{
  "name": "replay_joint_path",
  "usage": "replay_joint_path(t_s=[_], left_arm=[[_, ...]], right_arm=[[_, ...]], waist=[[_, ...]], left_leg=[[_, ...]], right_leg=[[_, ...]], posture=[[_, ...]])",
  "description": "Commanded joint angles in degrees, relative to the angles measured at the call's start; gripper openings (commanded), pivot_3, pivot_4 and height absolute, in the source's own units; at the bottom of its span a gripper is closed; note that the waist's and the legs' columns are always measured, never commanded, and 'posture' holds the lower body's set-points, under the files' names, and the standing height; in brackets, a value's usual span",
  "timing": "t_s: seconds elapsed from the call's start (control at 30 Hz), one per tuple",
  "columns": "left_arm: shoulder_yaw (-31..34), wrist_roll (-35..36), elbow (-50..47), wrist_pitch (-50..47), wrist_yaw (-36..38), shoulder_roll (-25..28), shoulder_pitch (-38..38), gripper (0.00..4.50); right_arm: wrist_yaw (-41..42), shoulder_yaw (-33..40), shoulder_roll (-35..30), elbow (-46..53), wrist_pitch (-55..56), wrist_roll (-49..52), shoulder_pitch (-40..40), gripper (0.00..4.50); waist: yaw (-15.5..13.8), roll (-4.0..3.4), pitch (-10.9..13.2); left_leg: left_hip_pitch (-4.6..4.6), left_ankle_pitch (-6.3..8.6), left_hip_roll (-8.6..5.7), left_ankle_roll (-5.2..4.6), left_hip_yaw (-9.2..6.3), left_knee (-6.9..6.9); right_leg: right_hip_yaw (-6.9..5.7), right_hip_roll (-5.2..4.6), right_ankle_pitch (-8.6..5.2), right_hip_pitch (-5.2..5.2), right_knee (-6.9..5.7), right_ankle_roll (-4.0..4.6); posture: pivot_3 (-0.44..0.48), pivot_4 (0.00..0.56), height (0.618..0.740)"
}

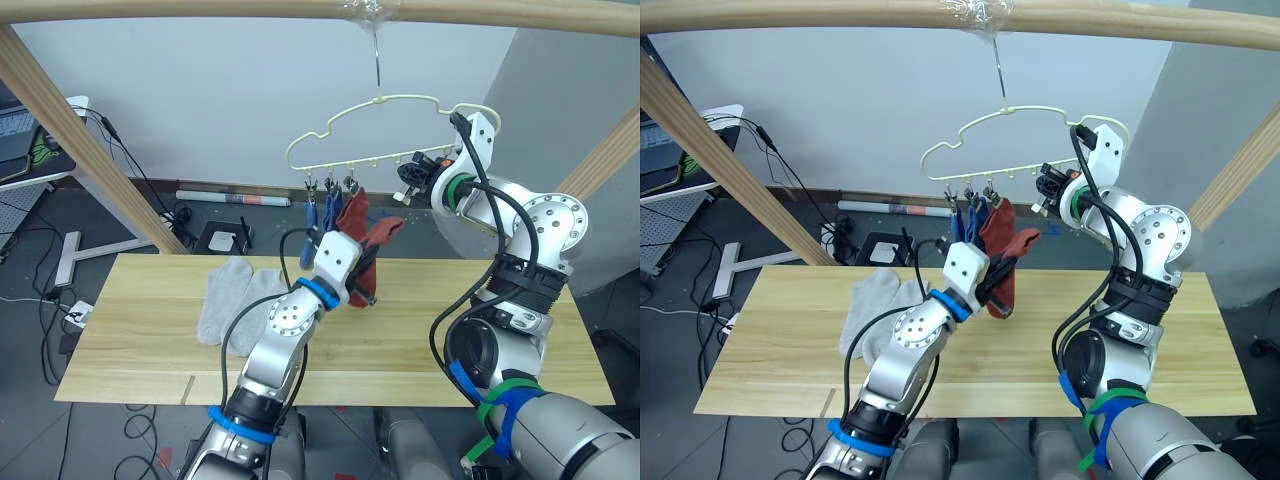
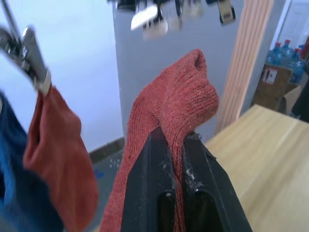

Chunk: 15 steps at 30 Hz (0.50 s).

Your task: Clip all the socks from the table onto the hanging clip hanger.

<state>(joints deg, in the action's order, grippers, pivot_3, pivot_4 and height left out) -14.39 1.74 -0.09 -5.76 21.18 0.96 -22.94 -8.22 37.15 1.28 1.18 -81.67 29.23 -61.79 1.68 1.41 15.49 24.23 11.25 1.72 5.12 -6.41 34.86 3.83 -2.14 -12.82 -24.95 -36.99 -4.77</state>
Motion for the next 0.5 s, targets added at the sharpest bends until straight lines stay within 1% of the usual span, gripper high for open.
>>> replay_joint_path(t_s=[0.03, 0.33, 0.5], left_arm=[[0.12, -1.20, 0.40, 1.82, -1.96, -1.05, -1.72, 0.04], [1.20, -1.82, 2.62, 3.41, -4.20, -1.65, -3.47, 0.04], [0.77, -1.57, 2.99, 3.45, -3.91, -2.06, -4.12, 0.04]], right_arm=[[-2.43, 2.90, 0.39, 1.05, -2.52, -0.03, -0.50, 0.07], [-4.02, 4.89, 2.12, 2.72, -5.96, -0.62, -1.36, 0.07], [-4.60, 6.87, 3.56, 3.49, -7.43, -0.77, -2.59, 0.07]], waist=[[0.06, 0.00, 0.00], [0.12, -0.01, 0.00], [0.14, -0.01, 0.00]], left_leg=[[0.00, 0.00, 0.00, 0.00, 0.00, 0.00], [0.01, 0.00, 0.00, 0.00, -0.03, 0.00], [0.01, 0.00, 0.00, 0.00, -0.03, -0.01]], right_leg=[[0.01, 0.00, 0.00, 0.00, 0.01, -0.02], [-0.03, 0.00, -0.02, 0.00, -0.01, -0.03], [-0.03, 0.00, -0.01, -0.01, -0.01, -0.02]], posture=[[-0.007, 0.246, 0.740], [-0.019, 0.249, 0.740], [-0.021, 0.251, 0.740]])
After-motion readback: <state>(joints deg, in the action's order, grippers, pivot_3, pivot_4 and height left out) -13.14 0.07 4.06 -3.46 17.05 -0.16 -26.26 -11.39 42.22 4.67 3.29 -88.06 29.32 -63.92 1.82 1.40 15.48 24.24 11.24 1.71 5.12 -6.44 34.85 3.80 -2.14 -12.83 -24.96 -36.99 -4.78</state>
